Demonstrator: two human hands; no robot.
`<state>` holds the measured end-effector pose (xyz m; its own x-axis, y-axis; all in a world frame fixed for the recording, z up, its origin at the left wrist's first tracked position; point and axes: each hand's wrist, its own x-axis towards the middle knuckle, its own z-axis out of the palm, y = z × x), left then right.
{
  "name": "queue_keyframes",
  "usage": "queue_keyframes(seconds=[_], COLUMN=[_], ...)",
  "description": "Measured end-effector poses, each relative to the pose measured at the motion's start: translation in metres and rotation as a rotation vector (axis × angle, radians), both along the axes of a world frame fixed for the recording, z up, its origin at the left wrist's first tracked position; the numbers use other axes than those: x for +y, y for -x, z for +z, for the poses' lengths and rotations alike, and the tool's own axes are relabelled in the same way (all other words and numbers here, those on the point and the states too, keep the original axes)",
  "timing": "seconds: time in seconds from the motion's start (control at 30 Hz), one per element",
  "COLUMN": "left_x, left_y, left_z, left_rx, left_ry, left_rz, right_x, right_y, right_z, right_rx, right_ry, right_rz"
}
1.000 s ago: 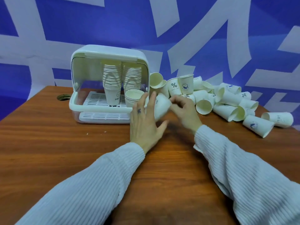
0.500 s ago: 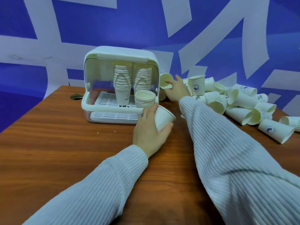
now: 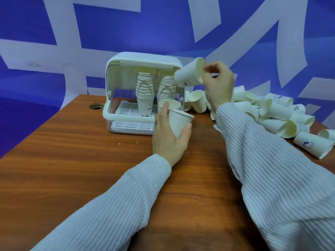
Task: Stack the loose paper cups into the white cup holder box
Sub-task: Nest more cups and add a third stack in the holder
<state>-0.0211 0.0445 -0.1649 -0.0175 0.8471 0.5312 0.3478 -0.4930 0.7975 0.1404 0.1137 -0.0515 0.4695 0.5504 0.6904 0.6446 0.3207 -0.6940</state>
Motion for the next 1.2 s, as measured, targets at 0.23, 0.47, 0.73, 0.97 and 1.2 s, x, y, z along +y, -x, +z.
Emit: queue_keyframes(seconds=[0.23,0.47,0.73,0.97,1.2], left_x=[-0.003,-0.003,0.001,0.003,0.004], left_y=[0.02,0.022,0.024,0.025,0.028], left_z=[-0.003,-0.003,-0.002,-0.001,0.002], left_rx=[-0.049,-0.044,-0.079,-0.123,-0.161], left_ry=[0.027,0.067,0.077,0.1,0.116], left_rz=[0.127,0.134,0.134,0.129,0.163], right_x=[-0.016,-0.009,-0.001,-0.001,-0.002], right_y=[0.033,0.039,0.054,0.059,0.058], right_z=[-0.001,-0.025,-0.014,-0.021,-0.037], right_rx=[-0.109,-0.225,-0.332,-0.56,-0.545], right_ry=[-0.125,0.272,0.481,0.404,0.655], right_rz=[0.046,0.051,-0.005,0.044,0.365])
